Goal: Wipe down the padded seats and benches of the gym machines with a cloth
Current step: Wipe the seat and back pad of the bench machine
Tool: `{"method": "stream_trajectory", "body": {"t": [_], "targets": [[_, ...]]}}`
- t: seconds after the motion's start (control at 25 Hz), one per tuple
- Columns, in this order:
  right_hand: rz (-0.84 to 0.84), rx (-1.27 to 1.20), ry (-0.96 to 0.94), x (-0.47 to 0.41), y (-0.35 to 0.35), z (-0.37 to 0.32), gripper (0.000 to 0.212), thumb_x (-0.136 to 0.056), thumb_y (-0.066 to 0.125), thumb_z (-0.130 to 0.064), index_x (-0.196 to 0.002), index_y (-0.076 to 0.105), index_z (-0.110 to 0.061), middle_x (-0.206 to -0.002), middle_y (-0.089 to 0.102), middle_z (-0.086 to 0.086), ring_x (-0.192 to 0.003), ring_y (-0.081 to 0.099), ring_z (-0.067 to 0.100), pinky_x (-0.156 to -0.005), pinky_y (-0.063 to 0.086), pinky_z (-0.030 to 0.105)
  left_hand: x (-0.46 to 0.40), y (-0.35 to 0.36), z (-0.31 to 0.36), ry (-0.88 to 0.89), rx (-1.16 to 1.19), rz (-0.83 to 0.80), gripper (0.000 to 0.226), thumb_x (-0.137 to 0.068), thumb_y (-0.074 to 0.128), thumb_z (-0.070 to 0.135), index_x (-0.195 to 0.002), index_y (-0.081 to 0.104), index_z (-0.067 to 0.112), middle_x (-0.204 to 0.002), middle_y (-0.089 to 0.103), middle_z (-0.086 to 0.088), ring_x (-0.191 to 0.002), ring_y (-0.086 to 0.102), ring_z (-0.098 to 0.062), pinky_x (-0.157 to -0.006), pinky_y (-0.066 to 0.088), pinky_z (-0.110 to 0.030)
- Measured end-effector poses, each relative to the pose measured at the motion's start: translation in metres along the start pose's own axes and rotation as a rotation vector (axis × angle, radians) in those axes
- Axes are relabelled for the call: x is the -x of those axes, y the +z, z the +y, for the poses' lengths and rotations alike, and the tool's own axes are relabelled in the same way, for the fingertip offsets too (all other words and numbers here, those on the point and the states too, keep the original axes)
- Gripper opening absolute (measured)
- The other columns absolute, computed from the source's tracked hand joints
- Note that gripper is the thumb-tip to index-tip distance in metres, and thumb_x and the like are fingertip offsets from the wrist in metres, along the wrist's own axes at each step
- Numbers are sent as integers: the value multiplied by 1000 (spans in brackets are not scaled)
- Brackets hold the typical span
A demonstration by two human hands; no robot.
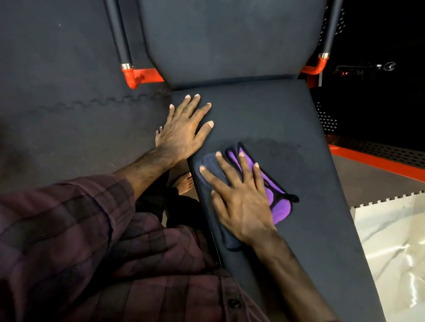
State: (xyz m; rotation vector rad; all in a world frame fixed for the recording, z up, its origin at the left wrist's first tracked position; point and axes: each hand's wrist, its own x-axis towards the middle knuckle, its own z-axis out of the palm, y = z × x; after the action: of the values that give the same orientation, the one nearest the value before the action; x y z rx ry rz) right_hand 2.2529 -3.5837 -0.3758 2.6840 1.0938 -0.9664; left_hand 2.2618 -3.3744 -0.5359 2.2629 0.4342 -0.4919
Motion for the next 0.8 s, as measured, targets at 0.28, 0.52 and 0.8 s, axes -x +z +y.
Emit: {"method": "stream_trajectory", "body": {"t": [0.28, 0.52, 0.8], "targets": [[51, 17, 286, -28, -7, 26, 60, -103, 35, -45, -162, 30, -46, -173, 25, -4, -158, 19, 42, -124, 18, 65, -21, 2, 21, -76, -74, -34, 66, -107, 30, 60, -164, 29, 27, -176, 13, -5, -163, 2, -27, -125, 0, -69], [71, -3, 438, 29, -15, 87, 60, -102, 33, -47, -162, 28, -46, -174, 23, -8, -160, 18, 35, -126, 19, 62, -21, 7, 28, -111, -60, -14, 66, -107, 30, 60, -164, 29, 27, -176, 13, -5, -163, 2, -28, -124, -1, -72], [16, -40, 276, 44, -19, 106, 59, -105, 31, -50, -163, 22, -49, -174, 18, -13, -162, 13, 29, -128, 17, 58, -26, 22, 15, -194, -53, -1, 77, -94, 7, 85, -160, 18, 49, -176, 7, 12, -164, 1, -30, -119, 11, -78]]}}
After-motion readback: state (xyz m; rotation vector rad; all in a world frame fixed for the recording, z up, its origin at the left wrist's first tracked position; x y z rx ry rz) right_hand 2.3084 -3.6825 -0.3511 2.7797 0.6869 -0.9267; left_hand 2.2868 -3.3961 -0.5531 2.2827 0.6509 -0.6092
